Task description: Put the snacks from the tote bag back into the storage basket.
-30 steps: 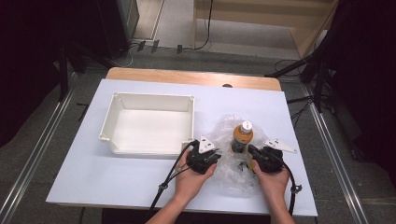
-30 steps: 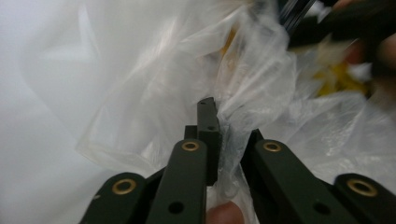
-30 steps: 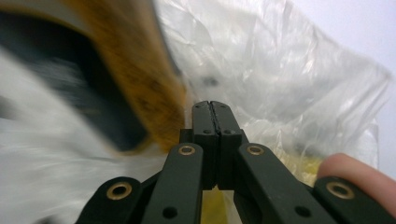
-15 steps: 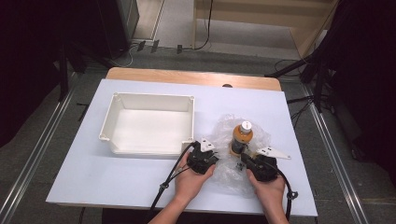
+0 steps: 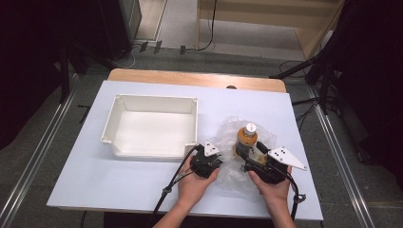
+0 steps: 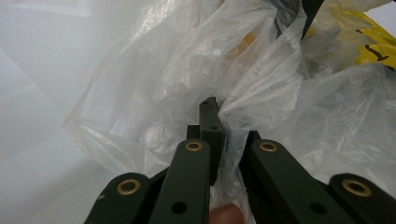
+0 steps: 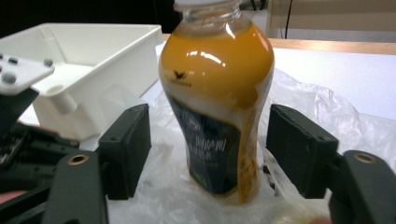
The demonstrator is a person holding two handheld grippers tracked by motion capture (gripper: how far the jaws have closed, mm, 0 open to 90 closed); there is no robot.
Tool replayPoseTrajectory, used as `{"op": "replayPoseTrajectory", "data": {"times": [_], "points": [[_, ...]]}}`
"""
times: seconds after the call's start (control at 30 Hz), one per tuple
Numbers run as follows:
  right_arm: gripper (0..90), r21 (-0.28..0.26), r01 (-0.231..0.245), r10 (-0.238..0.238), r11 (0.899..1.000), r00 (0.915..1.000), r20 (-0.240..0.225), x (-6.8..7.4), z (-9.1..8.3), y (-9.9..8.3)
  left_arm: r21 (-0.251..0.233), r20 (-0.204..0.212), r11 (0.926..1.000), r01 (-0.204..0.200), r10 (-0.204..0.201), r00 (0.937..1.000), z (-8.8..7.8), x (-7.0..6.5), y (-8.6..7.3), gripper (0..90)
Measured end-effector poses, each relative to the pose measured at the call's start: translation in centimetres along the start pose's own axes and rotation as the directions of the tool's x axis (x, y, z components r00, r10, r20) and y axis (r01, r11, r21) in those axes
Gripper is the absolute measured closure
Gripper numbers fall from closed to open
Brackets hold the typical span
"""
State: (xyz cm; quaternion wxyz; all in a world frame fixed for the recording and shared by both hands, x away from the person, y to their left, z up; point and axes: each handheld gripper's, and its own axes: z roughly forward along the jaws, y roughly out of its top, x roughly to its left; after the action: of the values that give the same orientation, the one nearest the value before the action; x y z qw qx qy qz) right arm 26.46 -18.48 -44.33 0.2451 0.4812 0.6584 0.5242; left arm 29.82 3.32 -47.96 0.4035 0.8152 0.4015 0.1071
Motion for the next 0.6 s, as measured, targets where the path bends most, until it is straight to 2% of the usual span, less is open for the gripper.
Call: {"op": "replayPoseTrajectory", "data": {"times": [0.13, 0.4, 0.5, 0.6], "points": [[25.1, -0.027, -0.004, 0.005, 1.000, 0.9999, 0.016, 0.1, 0.5, 0.4, -0.001, 0.003, 1.0000, 0.001, -0.001, 1.0000, 0.0, 0.0, 0.0, 88.8], [23.7, -0.045, 0.015, -0.012, 0.999, 0.9982, 0.059, 0.8, 1.9, 0.7, -0.005, 0.002, 1.0000, 0.000, 0.000, 1.0000, 0.0, 0.0, 0.0, 89.0], [24.9, -0.035, -0.012, 0.015, 0.999, 0.9976, 0.068, 0.8, 2.9, 1.0, 0.000, 0.002, 1.0000, 0.004, -0.004, 1.0000, 0.0, 0.0, 0.0, 89.0], [28.7, -0.044, -0.015, 0.018, 0.999, 0.9964, 0.083, 0.7, 3.5, 1.4, -0.002, 0.001, 1.0000, 0.001, -0.001, 1.0000, 0.0, 0.0, 0.0, 89.1]]}}
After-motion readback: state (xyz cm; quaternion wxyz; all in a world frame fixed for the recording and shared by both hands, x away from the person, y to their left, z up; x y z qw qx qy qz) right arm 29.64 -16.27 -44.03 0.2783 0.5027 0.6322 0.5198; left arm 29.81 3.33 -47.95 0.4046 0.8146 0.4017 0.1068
